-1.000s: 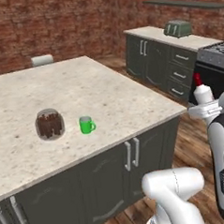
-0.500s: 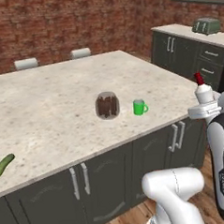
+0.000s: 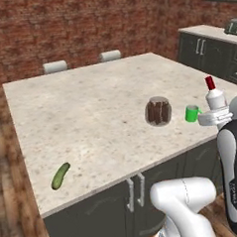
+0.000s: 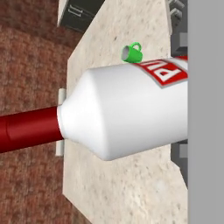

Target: Open the cabinet directly in front. Then move the liquor and the mug to the dining counter with the jar on it.

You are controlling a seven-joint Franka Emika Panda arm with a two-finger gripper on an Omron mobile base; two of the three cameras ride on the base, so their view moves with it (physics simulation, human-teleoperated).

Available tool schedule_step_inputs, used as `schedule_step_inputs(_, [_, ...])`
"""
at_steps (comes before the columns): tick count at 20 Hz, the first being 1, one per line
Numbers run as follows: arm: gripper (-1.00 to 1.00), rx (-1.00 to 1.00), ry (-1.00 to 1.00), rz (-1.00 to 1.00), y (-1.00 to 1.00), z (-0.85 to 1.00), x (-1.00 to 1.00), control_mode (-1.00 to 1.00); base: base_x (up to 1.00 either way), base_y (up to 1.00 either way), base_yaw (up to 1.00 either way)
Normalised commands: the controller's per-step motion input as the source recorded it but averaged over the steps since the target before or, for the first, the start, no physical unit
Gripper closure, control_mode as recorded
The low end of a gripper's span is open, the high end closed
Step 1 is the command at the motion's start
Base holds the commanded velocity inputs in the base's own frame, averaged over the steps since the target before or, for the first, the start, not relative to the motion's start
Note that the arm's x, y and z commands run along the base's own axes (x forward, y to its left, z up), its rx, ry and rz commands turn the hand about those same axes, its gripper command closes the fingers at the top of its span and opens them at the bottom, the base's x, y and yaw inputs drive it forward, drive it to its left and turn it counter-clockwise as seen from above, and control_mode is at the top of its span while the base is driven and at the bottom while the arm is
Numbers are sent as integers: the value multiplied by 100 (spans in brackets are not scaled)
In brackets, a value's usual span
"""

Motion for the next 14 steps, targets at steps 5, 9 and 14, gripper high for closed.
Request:
schedule_step_inputs(5, [100, 0, 0, 0, 0, 0, 0, 100, 41, 29, 1])
schedule_step_inputs(9, [100, 0, 0, 0, 0, 0, 0, 100, 0, 0, 17])
schedule_step_inputs(14, [100, 0, 0, 0, 0, 0, 0, 100, -4, 0, 34])
